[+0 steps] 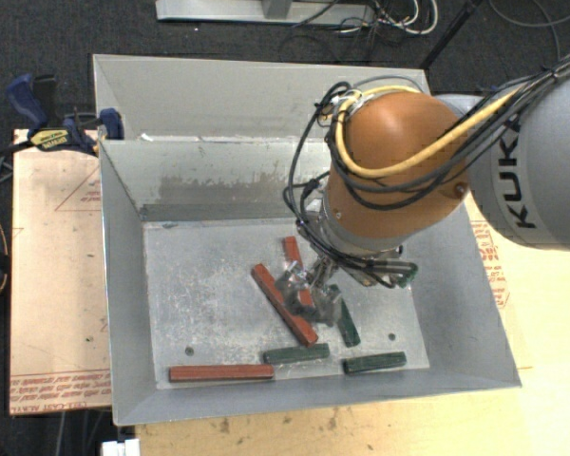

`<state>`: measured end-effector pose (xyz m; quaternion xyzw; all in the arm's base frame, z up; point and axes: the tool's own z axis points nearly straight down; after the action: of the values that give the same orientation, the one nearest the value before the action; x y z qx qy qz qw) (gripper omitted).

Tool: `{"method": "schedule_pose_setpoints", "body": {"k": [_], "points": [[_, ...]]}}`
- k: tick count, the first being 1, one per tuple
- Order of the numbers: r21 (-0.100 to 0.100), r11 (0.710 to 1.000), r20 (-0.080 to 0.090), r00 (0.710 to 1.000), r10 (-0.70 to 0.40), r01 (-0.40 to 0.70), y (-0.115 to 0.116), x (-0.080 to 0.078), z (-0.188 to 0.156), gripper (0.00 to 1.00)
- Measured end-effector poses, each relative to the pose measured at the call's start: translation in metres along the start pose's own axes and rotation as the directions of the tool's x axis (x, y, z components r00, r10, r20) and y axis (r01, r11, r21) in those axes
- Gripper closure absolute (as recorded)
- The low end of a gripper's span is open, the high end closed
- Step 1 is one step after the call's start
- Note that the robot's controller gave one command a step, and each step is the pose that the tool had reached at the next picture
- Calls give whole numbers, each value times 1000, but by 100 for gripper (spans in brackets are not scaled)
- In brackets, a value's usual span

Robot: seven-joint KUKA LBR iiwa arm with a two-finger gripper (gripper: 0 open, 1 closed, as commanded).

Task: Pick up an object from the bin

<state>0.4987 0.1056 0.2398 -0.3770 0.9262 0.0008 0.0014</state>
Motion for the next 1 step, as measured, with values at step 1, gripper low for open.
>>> {"method": "schedule_pose_setpoints", "body": {"k": [1], "points": [[4, 999, 4, 999, -43, 43, 11, -39, 62, 100]]}}
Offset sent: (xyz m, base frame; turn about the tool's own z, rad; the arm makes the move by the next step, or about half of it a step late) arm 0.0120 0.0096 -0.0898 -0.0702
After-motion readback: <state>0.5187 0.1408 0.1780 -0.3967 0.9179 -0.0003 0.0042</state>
